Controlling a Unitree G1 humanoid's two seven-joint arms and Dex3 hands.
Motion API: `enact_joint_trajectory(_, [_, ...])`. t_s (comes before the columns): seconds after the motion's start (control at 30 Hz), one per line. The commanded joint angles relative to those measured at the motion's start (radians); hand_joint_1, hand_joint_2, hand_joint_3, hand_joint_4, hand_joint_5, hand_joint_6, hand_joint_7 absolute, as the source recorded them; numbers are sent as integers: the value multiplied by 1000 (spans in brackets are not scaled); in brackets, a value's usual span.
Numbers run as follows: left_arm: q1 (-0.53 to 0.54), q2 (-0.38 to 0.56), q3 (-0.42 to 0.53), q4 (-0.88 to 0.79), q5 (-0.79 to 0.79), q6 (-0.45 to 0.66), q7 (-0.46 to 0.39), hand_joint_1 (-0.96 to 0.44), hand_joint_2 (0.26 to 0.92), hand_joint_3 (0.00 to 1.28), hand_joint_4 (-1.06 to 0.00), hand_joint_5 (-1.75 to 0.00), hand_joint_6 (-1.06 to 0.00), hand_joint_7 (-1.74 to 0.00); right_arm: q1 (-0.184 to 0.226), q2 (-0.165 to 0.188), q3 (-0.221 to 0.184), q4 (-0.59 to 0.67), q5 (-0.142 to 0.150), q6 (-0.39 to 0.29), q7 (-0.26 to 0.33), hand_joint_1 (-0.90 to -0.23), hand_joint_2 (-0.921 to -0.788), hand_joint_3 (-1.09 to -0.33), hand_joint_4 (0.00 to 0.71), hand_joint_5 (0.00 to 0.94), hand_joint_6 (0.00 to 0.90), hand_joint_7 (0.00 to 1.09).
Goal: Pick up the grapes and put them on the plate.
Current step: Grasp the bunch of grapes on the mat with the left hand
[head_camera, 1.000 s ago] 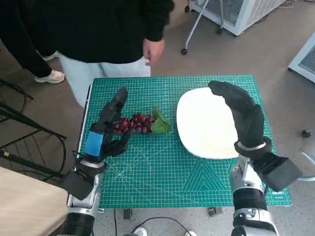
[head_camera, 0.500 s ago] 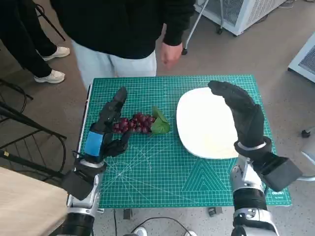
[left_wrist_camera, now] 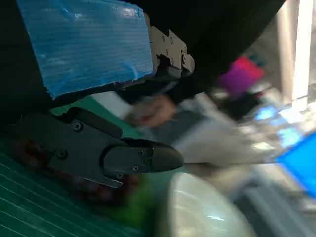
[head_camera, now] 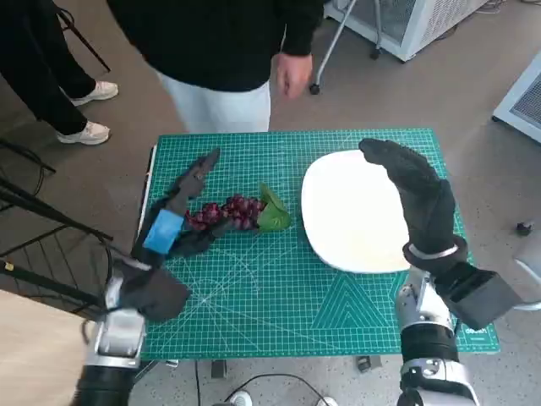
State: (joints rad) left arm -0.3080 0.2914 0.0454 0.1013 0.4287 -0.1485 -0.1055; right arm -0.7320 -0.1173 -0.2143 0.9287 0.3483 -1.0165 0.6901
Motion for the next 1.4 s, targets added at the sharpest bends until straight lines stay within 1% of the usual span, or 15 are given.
enact_joint_trajectory(0.03, [-10, 14, -46, -120, 84, 228, -59, -544, 898, 28, -68, 0, -157, -1, 12, -1, 4, 1, -7, 17, -1, -598, -921, -647, 221, 3, 4, 353])
enact_joint_trajectory(0.17, [-45, 23, -88, -126, 137, 329, -83, -502, 864, 10, -41, 0, -161, -4, 12, -1, 4, 2, -6, 16, 0, -597, -921, -647, 221, 2, 5, 351])
enact_joint_trajectory(0.4, [-126, 26, -173, -92, 208, 505, -145, -488, 832, 1, -27, 0, -168, -6, 11, 0, 2, 4, -7, 16, -4, -584, -921, -645, 223, 3, 9, 348])
enact_joint_trajectory(0.57, [-177, 22, -223, -37, 229, 575, -160, -487, 822, 0, -18, 0, -165, -3, 12, 1, 2, 3, -4, 19, -4, -571, -921, -644, 224, 3, 12, 344])
enact_joint_trajectory(0.87, [-276, 24, -305, 111, 232, 629, -192, -472, 812, 0, -1, 1, -158, 0, 17, 4, 0, -1, 2, 20, 0, -565, -921, -641, 225, 3, 18, 338])
enact_joint_trajectory(1.07, [-346, 16, -354, 212, 235, 646, -204, -459, 806, 0, 1, 1, -158, -1, 17, 2, 1, 2, -8, 14, -11, -563, -921, -640, 227, 3, 21, 333])
enact_joint_trajectory(1.23, [-400, 3, -386, 305, 232, 638, -195, -454, 804, 0, 1, 1, -159, -1, 16, 1, 2, 5, -17, 11, -21, -561, -921, -640, 228, 3, 24, 329])
enact_joint_trajectory(1.4, [-455, -12, -410, 418, 219, 604, -185, -438, 802, 0, 1, 1, -160, -1, 19, 1, 6, 2, -22, 10, -30, -555, -921, -642, 228, 3, 25, 325])
